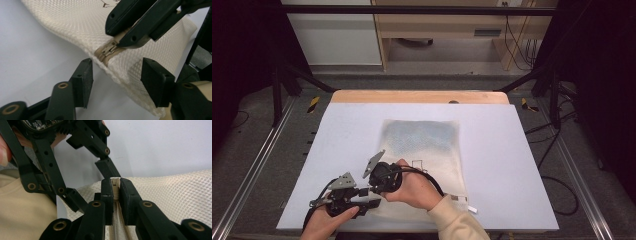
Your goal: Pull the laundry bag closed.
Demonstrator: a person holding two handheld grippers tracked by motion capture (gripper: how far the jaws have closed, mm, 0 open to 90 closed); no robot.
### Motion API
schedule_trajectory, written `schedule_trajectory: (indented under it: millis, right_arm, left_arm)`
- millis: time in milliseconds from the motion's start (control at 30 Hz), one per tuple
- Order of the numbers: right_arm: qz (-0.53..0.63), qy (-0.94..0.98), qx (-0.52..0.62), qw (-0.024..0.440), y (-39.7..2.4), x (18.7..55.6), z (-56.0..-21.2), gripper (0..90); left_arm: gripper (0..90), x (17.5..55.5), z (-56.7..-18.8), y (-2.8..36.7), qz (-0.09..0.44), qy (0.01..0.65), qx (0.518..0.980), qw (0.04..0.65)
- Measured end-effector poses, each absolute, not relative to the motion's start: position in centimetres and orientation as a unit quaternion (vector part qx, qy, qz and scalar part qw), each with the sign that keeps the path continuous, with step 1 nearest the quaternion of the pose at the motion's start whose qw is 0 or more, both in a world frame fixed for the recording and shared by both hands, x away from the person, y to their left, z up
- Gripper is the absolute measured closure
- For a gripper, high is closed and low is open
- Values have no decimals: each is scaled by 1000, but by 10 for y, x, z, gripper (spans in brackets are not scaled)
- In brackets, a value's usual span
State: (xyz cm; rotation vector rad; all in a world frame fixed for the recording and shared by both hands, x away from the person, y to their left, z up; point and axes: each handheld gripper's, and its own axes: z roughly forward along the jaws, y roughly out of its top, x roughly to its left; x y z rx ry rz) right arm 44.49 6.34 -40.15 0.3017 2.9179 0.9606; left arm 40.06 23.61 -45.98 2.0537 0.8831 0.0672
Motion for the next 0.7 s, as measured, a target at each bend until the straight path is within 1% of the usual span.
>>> schedule_trajectory:
  millis: [133, 333, 700]
  right_arm:
    - [311, 945, 95, 27, 63, 446, -402, 819]
    - [312, 945, 95, 30, 62, 446, -401, 819]
    - [318, 942, 103, 26, 61, 446, -402, 819]
  left_arm:
    - [449, 404, -463, 233, 9, 350, 828, 438]
    - [461, 407, -465, 232, 4, 350, 827, 441]
    - [562, 415, -470, 232, -18, 346, 827, 442]
